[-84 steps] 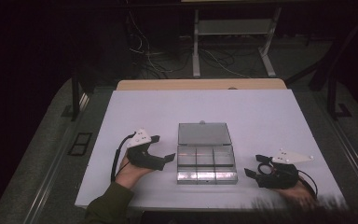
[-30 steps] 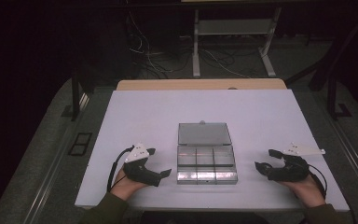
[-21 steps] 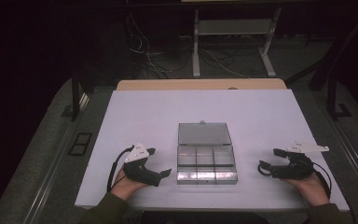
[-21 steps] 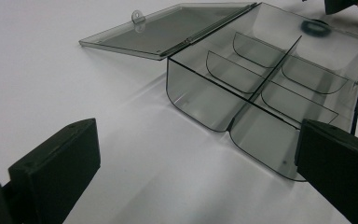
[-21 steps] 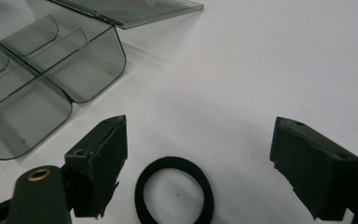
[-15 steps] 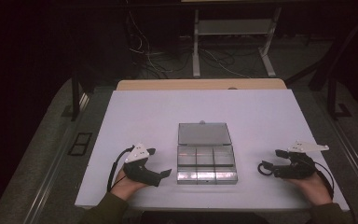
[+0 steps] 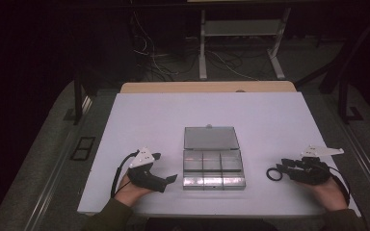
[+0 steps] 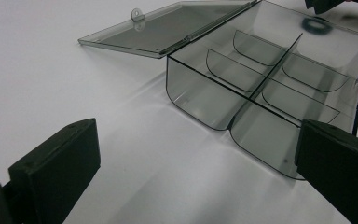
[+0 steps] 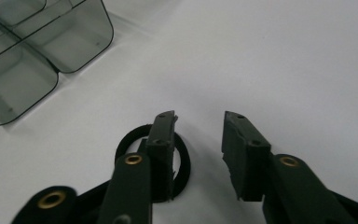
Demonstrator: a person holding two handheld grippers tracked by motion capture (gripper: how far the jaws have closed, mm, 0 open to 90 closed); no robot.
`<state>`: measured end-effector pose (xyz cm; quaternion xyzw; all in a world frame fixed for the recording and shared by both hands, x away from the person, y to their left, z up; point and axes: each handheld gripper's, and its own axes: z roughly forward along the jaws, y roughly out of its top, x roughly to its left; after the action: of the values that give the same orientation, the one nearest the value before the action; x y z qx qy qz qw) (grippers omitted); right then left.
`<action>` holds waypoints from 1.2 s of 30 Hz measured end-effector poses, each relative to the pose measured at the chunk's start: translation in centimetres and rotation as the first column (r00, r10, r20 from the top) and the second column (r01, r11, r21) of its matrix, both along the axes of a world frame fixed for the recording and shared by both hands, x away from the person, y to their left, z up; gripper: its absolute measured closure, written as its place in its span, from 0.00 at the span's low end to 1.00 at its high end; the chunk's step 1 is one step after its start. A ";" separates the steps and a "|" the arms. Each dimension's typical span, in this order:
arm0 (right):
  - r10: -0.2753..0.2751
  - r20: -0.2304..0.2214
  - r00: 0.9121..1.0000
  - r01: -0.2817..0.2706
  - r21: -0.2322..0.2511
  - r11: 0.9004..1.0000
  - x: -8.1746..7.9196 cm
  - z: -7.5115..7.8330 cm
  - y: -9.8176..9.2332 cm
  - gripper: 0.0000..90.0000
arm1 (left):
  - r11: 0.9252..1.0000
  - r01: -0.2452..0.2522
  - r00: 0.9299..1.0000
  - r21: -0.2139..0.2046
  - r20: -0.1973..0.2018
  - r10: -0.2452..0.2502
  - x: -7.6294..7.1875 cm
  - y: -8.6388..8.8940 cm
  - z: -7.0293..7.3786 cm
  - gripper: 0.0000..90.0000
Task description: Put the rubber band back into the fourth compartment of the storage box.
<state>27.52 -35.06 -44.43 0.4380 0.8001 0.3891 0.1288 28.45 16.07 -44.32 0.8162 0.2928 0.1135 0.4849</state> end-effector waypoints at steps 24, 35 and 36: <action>0.057 -0.061 0.997 -0.061 -0.064 0.996 0.2 -0.5 0.5 0.93 | 1.000 -0.001 1.000 0.002 -0.003 0.001 0.0 -0.1 -0.1 0.00; 0.052 -0.066 0.996 -0.057 -0.067 0.996 0.3 -0.4 0.4 0.95 | 1.000 0.000 1.000 0.003 -0.004 0.000 0.0 -0.1 -0.1 0.00; 0.050 -0.064 0.997 -0.054 -0.065 0.996 0.3 -0.3 0.4 0.95 | 1.000 0.000 1.000 0.003 -0.004 0.000 0.0 -0.1 -0.1 0.00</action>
<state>27.78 -34.67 -44.77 0.4243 0.8274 0.3516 0.1083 28.46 15.99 -44.42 0.8171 0.2937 0.1121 0.4832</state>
